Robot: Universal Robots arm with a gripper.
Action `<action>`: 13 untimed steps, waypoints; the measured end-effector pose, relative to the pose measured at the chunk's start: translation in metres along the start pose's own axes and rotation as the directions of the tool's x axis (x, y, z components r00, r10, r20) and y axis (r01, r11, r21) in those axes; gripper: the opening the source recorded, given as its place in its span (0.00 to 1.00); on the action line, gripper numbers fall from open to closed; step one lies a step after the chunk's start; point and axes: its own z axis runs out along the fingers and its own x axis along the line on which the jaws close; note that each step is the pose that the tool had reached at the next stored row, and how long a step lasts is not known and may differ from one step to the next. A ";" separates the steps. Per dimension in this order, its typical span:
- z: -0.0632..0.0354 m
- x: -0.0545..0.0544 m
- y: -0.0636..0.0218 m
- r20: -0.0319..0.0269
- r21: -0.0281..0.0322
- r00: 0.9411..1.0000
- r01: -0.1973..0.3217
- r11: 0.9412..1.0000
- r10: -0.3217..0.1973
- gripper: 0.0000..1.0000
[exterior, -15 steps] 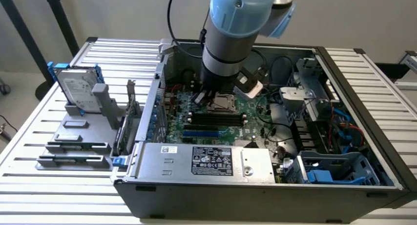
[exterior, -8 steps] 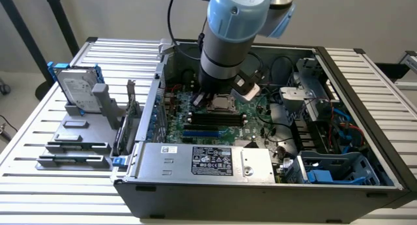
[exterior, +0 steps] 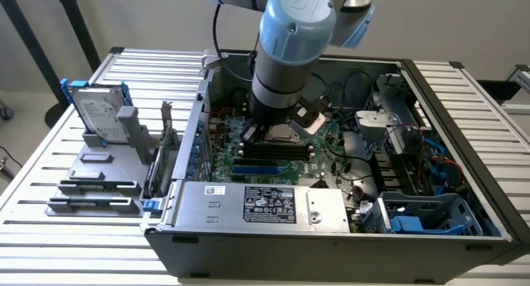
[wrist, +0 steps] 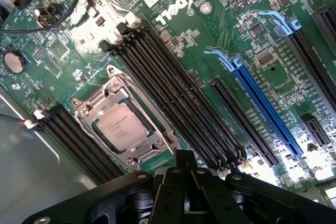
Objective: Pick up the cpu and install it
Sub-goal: 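Install the first cpu locking lever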
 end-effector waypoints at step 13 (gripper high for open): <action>0.0156 -0.001 -0.0031 0.005 0.003 1.000 0.017 1.000 -0.017 0.11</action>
